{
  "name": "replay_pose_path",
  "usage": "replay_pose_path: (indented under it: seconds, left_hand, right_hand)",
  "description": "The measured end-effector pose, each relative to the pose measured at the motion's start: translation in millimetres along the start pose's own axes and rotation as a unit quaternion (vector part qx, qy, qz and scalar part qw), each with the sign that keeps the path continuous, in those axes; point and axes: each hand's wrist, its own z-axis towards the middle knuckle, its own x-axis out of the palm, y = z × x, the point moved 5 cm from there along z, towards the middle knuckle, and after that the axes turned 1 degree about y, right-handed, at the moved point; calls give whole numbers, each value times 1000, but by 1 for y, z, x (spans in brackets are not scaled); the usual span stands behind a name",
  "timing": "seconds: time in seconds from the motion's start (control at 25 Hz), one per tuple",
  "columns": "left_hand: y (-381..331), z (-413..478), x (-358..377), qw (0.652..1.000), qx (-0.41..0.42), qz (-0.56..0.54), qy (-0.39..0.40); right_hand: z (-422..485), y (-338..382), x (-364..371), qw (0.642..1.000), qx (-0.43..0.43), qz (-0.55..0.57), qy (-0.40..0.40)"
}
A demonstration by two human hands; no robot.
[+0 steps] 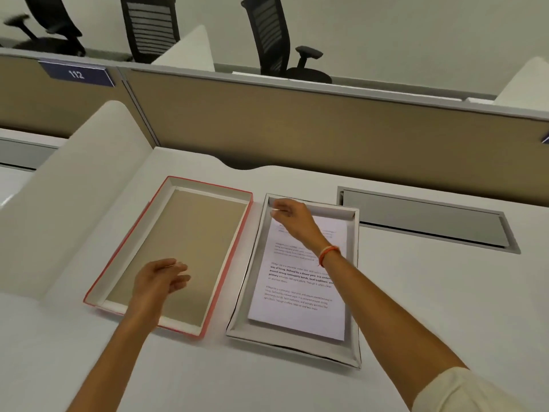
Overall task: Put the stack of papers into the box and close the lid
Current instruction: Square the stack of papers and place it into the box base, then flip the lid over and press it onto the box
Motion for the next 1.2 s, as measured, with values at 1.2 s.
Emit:
replay_pose_path:
  seconds: [1.2]
  left_hand:
    - [38,15,-111,934,91,-220,-268]
  right_hand:
    - [-35,-18,149,989,104,-52,-95]
